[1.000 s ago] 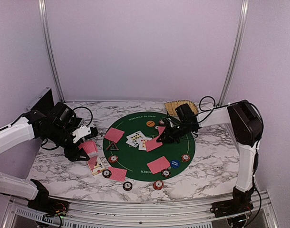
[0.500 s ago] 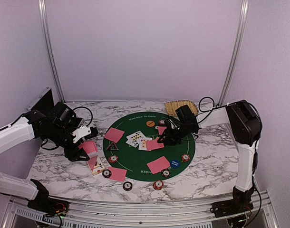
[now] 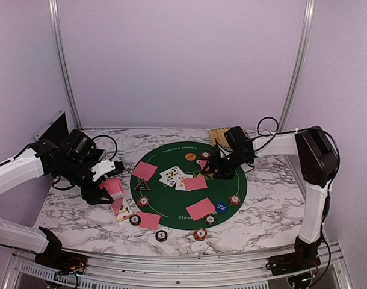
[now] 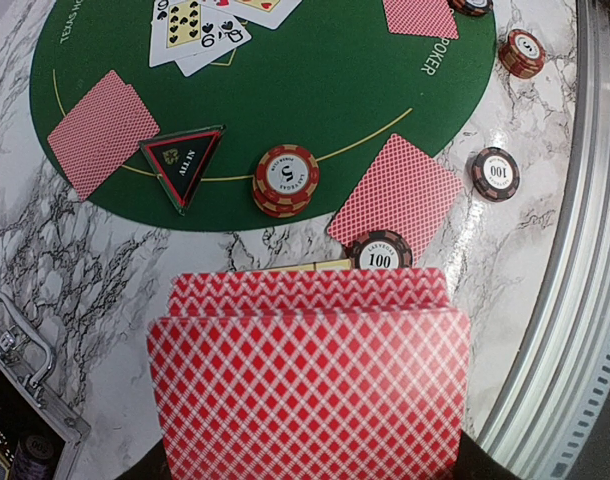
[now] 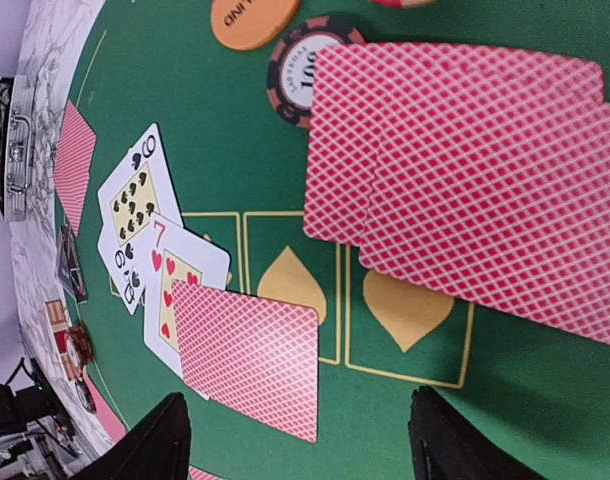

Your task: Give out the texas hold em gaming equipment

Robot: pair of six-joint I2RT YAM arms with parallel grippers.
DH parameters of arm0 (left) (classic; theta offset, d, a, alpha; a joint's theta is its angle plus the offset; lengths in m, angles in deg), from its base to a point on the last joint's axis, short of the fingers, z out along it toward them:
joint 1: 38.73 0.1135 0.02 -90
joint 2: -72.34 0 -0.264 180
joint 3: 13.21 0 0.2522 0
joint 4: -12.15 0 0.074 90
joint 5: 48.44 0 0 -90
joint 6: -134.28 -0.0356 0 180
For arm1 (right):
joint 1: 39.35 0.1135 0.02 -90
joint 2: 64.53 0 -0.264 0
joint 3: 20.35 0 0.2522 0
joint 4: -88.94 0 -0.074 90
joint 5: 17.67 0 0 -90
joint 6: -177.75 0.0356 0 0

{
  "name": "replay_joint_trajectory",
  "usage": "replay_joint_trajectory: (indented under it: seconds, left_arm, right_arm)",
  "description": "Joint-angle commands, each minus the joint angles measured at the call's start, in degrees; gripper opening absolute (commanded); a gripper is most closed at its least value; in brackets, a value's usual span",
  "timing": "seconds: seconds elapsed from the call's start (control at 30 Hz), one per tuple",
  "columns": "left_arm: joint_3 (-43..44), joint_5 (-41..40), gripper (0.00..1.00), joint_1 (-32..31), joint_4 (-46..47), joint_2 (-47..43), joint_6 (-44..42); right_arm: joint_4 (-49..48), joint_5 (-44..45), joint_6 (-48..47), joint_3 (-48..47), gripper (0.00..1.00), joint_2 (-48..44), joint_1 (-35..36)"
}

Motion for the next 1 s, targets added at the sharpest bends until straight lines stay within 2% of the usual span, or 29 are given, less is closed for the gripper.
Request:
replay_joint_trajectory:
  seconds: [0.0,0.17,0.33,0.5,0.73,0.97]
  left_arm:
    - [0.35,0.66,0.00,0.38,1.43,-1.14,0.26]
    - [0.86,0.99,0.00,0.36,1.49,-0.67,0.26]
    - [1.39,1.93,0.00,0.38,1.46,-0.93,0.55]
    - [1.33,1.87,0.00,0.38,1.39,-1.00,0.61]
    - [0.95,1.95,0.00,0.38,1.62,-0.89,0.52]
    - [1.25,1.81,0.00,0.38,1.81,-0.75,0.57]
  right_arm:
    - [0.99,6.31,0.34,-2.01,0.77,-6.98,1.18]
    - [-0.25,2.82,2.84,-7.45,0.86,-7.53,8.32]
    - [-9.32,-7.12,8.36,-11.13,0.99,-4.38,16.25]
    - [-20.54,-15.43,16.49,-12.65,0.99,0.24,21.62]
    - [-33.64,-20.58,25.17,-12.74,0.99,6.11,25.91]
    - [-38.61,-22.53,29.47,-16.49,0.99,10.51,28.80]
